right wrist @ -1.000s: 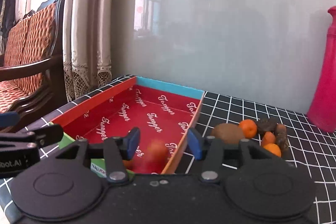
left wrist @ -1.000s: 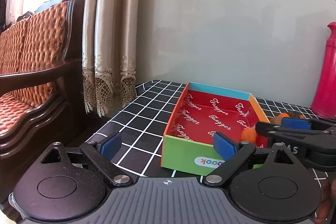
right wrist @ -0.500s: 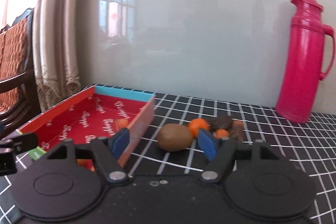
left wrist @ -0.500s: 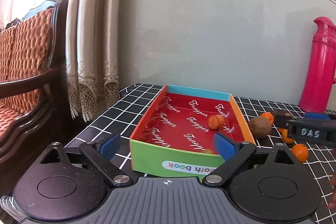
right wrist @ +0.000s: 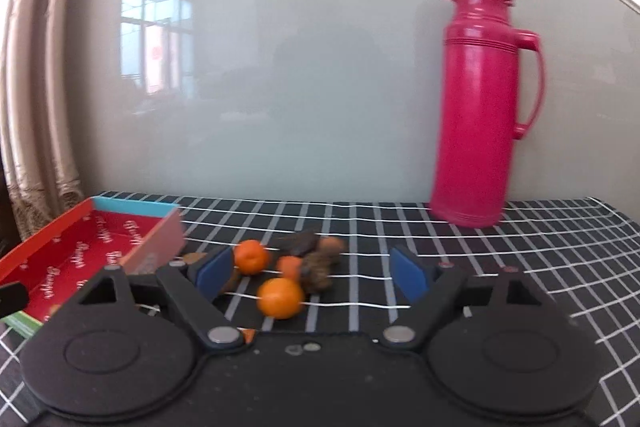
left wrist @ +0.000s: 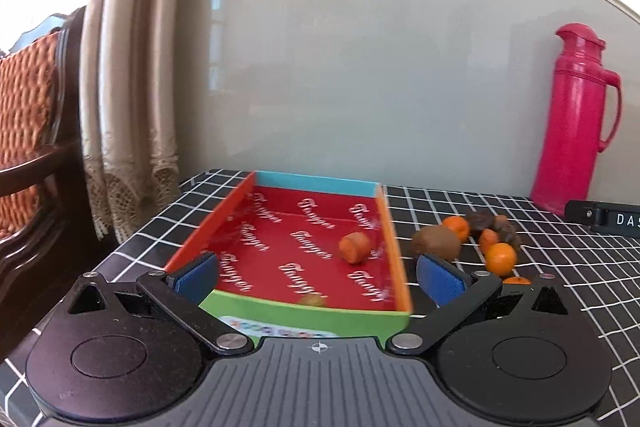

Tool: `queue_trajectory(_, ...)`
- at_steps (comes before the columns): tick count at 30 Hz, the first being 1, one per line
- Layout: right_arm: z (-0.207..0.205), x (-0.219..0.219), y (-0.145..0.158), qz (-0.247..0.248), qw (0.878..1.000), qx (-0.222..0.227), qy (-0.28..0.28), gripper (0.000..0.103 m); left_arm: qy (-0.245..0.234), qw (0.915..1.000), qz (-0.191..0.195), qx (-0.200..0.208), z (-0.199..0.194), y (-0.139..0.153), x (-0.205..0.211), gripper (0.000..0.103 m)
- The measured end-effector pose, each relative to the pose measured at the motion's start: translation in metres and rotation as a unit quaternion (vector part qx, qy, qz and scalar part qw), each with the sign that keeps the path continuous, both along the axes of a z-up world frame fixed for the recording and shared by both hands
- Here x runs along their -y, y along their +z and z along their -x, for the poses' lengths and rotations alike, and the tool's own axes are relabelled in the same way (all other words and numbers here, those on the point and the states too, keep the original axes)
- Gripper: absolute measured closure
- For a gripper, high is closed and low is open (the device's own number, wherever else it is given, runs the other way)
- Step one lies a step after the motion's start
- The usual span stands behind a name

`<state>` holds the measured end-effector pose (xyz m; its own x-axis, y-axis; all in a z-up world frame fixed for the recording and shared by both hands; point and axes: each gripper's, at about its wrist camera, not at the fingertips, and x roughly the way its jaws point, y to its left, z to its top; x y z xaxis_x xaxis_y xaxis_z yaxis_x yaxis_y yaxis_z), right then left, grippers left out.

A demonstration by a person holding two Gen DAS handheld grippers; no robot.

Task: Organize fruits
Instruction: 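Move the left gripper to the large mandarin and grasp it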

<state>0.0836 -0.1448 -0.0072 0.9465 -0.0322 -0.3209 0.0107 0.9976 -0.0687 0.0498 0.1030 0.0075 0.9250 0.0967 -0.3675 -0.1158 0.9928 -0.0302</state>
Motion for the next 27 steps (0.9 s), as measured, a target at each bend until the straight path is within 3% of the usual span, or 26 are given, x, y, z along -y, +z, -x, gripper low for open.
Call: queue_trajectory(27, 0.028, 0.089, 0.003, -0.004, 0.997, 0.006, -0.075, 0.018, -0.097, 0.9951, -0.01, -0.015, -0.015, -0.004, 0.099, 0.0)
